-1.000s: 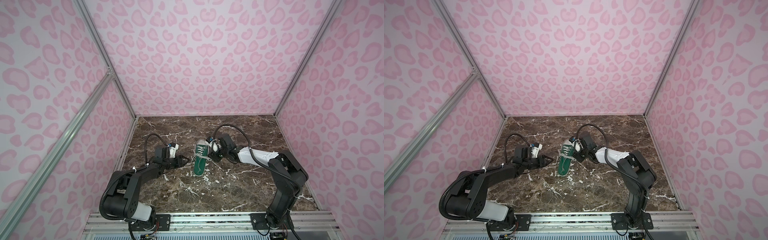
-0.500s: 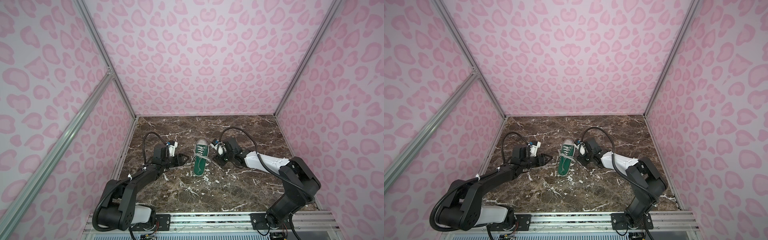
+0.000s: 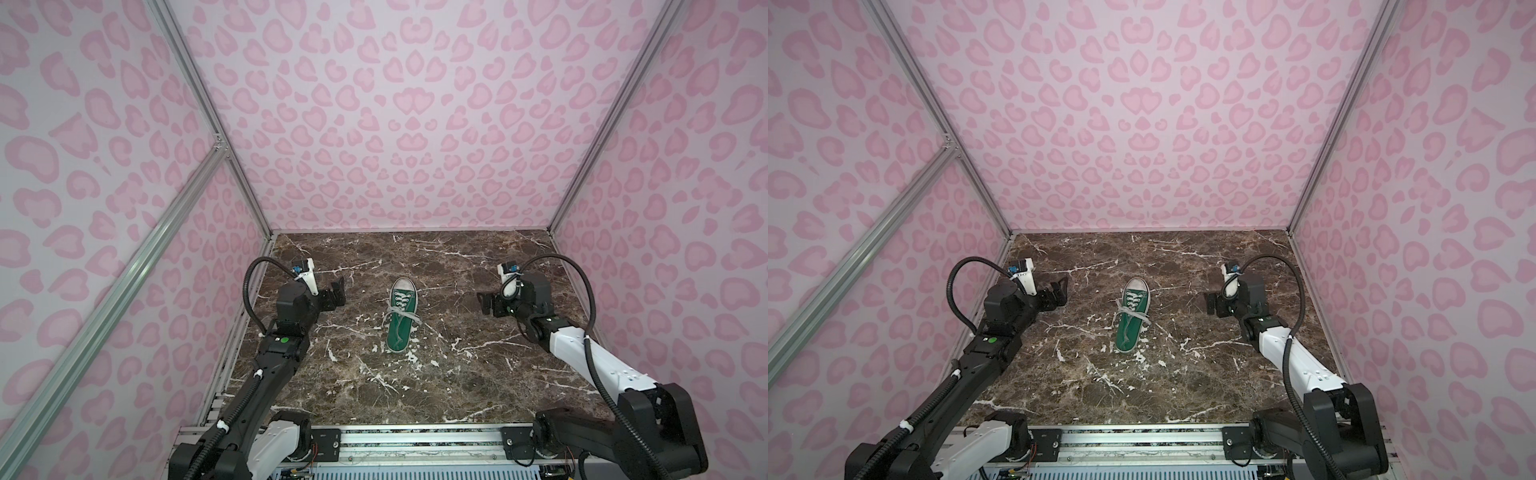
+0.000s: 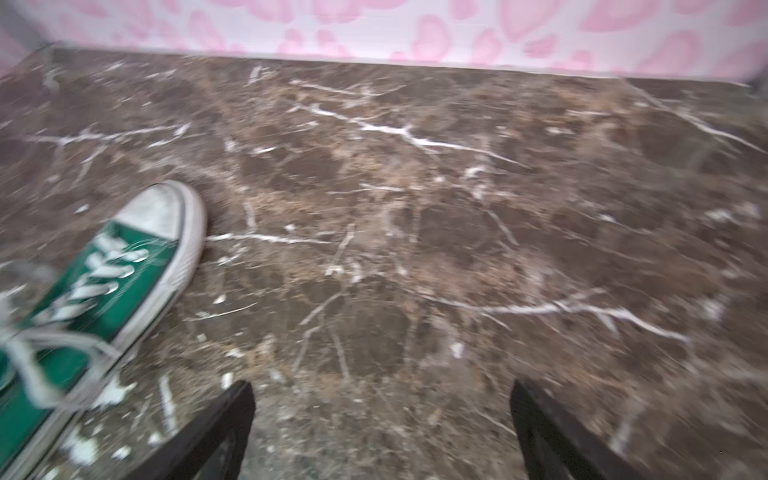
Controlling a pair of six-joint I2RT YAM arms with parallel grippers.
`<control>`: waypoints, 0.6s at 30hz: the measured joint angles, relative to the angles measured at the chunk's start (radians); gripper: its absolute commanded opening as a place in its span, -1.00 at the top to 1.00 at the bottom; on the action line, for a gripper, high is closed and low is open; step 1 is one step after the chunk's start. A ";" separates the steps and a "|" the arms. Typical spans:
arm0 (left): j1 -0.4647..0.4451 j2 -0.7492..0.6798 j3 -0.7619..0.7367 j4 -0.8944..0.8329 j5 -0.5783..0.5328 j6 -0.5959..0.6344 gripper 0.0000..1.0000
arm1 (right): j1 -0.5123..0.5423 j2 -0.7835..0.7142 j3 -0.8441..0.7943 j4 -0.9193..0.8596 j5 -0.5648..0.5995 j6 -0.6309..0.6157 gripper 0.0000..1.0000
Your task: Tie the shoes
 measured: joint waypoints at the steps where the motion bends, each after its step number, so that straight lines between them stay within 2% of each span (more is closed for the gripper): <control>1: 0.004 0.002 -0.017 0.011 -0.039 0.011 -0.95 | -0.015 -0.010 -0.027 0.025 0.040 0.018 -0.96; 4: 0.013 0.027 -0.033 0.025 -0.138 0.065 -0.95 | -0.045 -0.018 -0.122 0.160 0.126 0.046 -0.96; 8: 0.033 0.054 -0.059 0.087 -0.222 0.115 -0.95 | -0.057 0.077 -0.197 0.344 0.223 0.057 -0.96; 12: 0.078 0.060 -0.152 0.205 -0.244 0.121 -0.95 | -0.060 0.169 -0.239 0.539 0.312 0.019 -0.99; 18: 0.105 0.124 -0.244 0.380 -0.229 0.141 -0.95 | -0.097 0.269 -0.333 0.826 0.326 0.000 -0.99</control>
